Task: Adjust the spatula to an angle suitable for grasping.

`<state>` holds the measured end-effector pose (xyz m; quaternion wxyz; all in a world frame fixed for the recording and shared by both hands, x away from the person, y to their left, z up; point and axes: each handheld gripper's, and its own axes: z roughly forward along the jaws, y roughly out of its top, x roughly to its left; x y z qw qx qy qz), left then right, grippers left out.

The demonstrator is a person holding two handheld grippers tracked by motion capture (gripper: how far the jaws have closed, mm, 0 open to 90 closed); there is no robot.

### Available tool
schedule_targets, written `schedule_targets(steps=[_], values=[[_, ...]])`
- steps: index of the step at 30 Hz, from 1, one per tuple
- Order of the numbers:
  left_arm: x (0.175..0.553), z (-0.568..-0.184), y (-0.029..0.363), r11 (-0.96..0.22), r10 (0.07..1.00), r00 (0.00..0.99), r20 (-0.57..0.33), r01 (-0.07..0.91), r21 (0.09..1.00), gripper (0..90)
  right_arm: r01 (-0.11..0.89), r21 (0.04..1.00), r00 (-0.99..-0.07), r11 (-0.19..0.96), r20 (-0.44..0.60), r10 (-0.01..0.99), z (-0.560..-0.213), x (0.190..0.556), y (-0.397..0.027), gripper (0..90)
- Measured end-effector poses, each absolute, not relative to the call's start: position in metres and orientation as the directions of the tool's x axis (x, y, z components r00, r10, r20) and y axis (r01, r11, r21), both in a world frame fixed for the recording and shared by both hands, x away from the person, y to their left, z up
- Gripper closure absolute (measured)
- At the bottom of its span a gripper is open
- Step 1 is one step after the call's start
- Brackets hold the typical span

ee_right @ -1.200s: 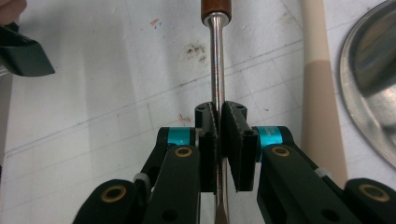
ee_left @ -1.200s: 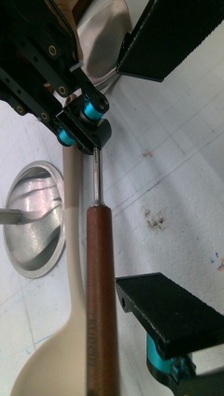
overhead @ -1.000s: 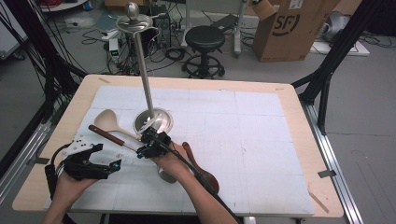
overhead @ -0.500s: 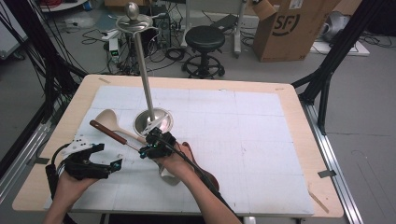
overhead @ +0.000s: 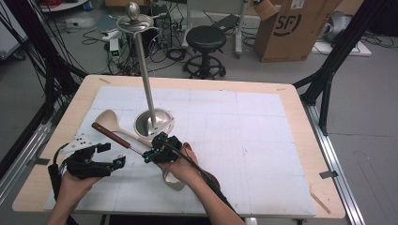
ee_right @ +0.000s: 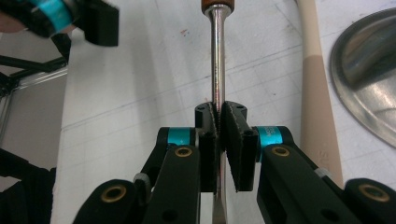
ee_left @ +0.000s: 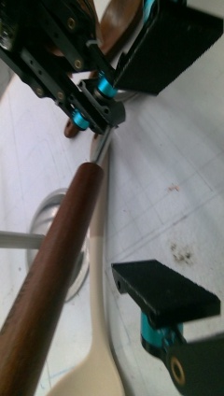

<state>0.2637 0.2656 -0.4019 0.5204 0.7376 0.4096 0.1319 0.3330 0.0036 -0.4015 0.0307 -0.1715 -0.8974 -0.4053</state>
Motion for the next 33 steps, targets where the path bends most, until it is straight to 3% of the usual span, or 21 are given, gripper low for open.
schedule_targets(steps=[14,16,19,29,33], values=[[0.268,-0.393,0.257,-0.037,0.712,0.633,-0.303,0.464,0.885,39.5,0.329,0.741,-0.941,0.585,0.210,0.264,-0.396,0.320,-0.008,83.7],[0.269,-0.392,0.255,-0.015,0.703,0.632,-0.326,0.471,0.882,48.0,0.335,0.749,-0.939,0.572,0.217,0.266,-0.395,0.318,-0.011,83.7],[0.270,-0.392,0.254,-0.001,0.697,0.629,-0.344,0.481,0.877,53.2,0.331,0.757,-0.941,0.564,0.217,0.261,-0.395,0.316,-0.013,83.7],[0.270,-0.377,0.245,-0.024,0.678,0.653,-0.339,0.481,0.877,55.1,0.344,0.769,-0.938,0.539,0.253,0.237,-0.392,0.317,-0.021,82.1],[0.271,-0.367,0.238,-0.042,0.671,0.670,-0.318,0.463,0.885,54.9,0.359,0.773,-0.933,0.523,0.291,0.211,-0.391,0.319,-0.022,76.0]])
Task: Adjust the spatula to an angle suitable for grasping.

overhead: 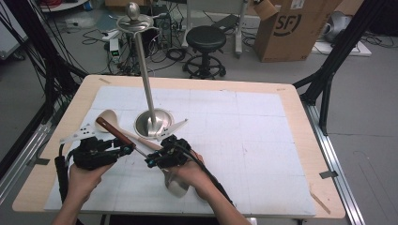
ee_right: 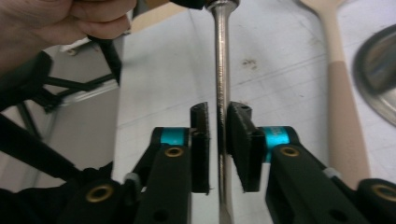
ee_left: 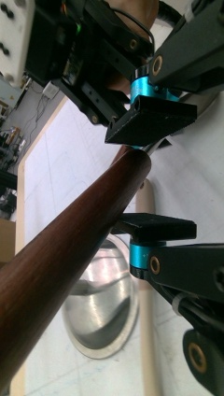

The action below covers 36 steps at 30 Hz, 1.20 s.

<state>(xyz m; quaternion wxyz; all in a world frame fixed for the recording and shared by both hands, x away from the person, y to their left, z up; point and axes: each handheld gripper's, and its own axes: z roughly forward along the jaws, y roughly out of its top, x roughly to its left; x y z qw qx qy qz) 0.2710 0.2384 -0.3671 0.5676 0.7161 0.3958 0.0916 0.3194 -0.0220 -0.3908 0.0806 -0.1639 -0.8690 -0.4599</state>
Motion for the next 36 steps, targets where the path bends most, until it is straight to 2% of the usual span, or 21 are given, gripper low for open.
schedule_targets(steps=[8,11,15,22,36], values=[[0.272,-0.354,0.229,-0.051,0.643,0.703,-0.304,0.435,0.899,54.9,0.400,0.786,-0.915,0.472,0.371,0.158,-0.391,0.327,-0.025,75.3],[0.271,-0.348,0.225,-0.061,0.636,0.716,-0.288,0.419,0.906,54.8,0.422,0.786,-0.903,0.451,0.408,0.134,-0.391,0.330,-0.027,80.1],[0.270,-0.345,0.224,-0.070,0.626,0.728,-0.279,0.409,0.910,54.8,0.427,0.788,-0.900,0.444,0.420,0.120,-0.391,0.332,-0.029,81.3],[0.266,-0.343,0.227,-0.063,0.637,0.726,-0.260,0.385,0.921,48.8,0.437,0.789,-0.896,0.431,0.421,0.138,-0.387,0.332,-0.034,83.0],[0.261,-0.350,0.240,-0.081,0.664,0.708,-0.241,0.389,0.918,44.5,0.420,0.853,-0.908,0.310,0.391,0.152,-0.363,0.336,-0.057,83.5]])
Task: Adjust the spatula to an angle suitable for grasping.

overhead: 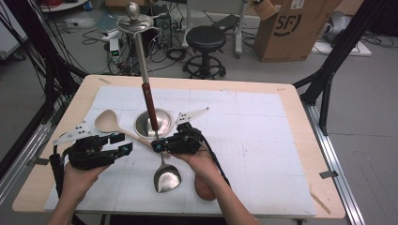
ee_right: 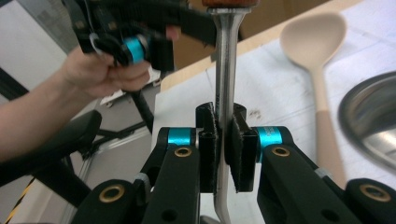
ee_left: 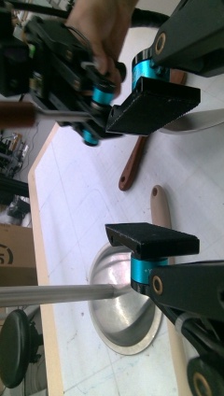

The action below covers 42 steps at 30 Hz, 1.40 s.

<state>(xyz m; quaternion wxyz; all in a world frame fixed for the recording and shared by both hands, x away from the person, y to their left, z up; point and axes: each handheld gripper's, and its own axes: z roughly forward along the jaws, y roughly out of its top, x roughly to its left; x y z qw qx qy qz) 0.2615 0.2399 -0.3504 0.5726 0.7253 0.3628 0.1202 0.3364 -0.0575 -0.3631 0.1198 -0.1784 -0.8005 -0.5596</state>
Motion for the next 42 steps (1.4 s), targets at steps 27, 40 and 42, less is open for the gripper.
schedule_targets(steps=[27,40,42], values=[[0.262,-0.379,0.255,-0.133,0.723,0.663,-0.192,0.406,0.904,27.1,0.275,0.934,-0.952,0.230,0.230,0.203,-0.287,0.352,-0.048,83.5],[0.262,-0.382,0.262,-0.119,0.728,0.656,-0.200,0.409,0.905,26.5,0.284,0.933,-0.940,0.223,0.225,0.257,-0.269,0.374,-0.030,83.4],[0.262,-0.382,0.262,-0.120,0.728,0.656,-0.199,0.408,0.905,26.5,0.288,0.931,-0.938,0.222,0.228,0.261,-0.269,0.375,-0.029,83.5]])
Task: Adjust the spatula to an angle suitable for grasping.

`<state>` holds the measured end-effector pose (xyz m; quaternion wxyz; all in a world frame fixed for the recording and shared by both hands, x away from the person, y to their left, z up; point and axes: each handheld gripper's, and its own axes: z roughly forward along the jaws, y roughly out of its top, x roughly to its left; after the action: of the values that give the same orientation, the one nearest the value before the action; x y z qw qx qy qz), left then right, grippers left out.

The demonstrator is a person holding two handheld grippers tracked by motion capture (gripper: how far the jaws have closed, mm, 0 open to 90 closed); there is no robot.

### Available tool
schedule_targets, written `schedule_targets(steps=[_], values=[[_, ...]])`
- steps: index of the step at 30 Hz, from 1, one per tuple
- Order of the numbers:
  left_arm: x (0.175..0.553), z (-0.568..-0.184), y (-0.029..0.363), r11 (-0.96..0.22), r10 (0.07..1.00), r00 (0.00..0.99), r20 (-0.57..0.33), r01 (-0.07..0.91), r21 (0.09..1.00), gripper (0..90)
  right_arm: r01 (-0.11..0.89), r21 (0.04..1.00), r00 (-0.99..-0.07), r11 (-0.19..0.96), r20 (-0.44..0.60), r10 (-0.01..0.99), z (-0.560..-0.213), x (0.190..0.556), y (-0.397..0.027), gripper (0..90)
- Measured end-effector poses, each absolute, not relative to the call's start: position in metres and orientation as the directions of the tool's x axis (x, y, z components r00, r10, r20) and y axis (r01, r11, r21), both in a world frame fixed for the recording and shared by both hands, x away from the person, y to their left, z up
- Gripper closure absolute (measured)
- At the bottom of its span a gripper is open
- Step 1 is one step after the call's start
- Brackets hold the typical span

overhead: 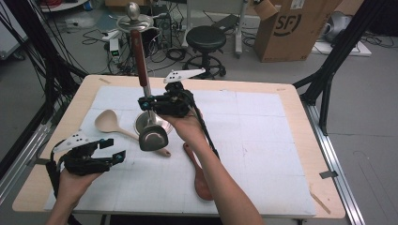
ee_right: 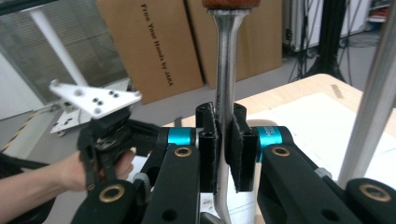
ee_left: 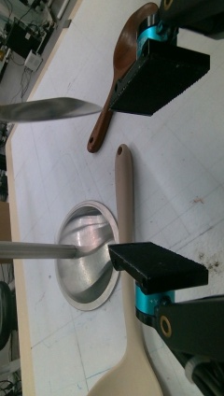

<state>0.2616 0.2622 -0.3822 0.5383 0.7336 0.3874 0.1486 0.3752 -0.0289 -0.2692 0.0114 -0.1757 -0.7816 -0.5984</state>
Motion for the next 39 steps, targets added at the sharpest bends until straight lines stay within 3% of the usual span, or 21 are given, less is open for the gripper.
schedule_targets(steps=[39], values=[[0.263,-0.383,0.265,-0.109,0.730,0.653,-0.204,0.405,0.908,26.5,0.333,0.915,-0.898,0.229,0.233,0.374,-0.280,0.408,-0.009,80.4]])
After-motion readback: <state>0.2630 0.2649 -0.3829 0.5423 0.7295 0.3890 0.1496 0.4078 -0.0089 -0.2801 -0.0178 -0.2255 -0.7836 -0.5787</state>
